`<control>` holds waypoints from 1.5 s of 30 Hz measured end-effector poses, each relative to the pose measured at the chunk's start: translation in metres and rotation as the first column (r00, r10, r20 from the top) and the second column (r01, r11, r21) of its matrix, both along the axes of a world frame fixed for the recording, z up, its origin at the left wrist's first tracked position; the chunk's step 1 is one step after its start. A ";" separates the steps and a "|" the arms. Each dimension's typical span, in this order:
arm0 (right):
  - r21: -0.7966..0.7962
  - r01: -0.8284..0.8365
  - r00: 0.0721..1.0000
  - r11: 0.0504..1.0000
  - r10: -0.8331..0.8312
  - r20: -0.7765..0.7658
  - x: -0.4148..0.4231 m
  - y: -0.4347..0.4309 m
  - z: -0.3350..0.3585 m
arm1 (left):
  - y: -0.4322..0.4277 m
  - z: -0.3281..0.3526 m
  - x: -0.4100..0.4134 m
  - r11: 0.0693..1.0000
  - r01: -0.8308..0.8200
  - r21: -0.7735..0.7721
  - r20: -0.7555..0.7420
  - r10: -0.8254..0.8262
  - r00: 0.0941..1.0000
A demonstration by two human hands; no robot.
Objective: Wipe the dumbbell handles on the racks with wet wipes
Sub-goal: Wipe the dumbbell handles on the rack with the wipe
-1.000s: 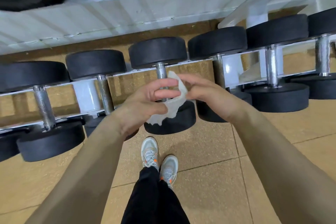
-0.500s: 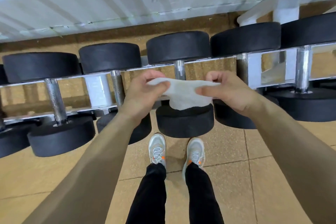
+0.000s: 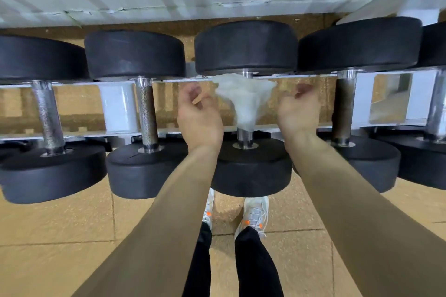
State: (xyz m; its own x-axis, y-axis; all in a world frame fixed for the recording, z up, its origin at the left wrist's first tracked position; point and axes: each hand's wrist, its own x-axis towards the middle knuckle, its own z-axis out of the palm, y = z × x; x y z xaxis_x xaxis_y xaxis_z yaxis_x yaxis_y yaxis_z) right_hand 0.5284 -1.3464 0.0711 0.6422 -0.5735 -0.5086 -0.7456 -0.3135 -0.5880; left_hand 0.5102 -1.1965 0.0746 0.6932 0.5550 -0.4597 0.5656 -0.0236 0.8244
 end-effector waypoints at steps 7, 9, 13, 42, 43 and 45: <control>0.539 0.013 0.991 0.842 0.061 -0.119 0.017 0.055 0.001 | -0.015 0.005 -0.026 0.992 -0.124 -0.029 -0.030 0.123 0.992; 0.534 -0.027 0.989 0.845 0.099 -0.108 0.025 0.055 -0.004 | -0.017 0.002 -0.026 0.992 -0.129 0.008 -0.020 0.129 0.991; 0.826 -0.013 0.968 0.564 0.214 -0.131 0.042 0.037 -0.017 | -0.018 -0.004 -0.026 0.997 -0.058 0.057 -0.020 0.060 0.998; 0.970 -0.070 0.838 0.233 0.542 -0.069 0.032 0.011 -0.040 | -0.018 0.012 -0.019 0.999 -0.010 0.050 -0.193 0.020 0.981; 0.942 -0.098 0.853 0.322 0.515 -0.087 0.029 0.011 -0.035 | -0.019 0.013 -0.019 0.999 -0.005 0.049 -0.198 0.015 0.980; 0.807 -0.203 0.889 0.554 0.450 -0.085 0.023 0.014 -0.021 | -0.019 0.014 -0.018 0.999 -0.002 0.047 -0.202 0.011 0.979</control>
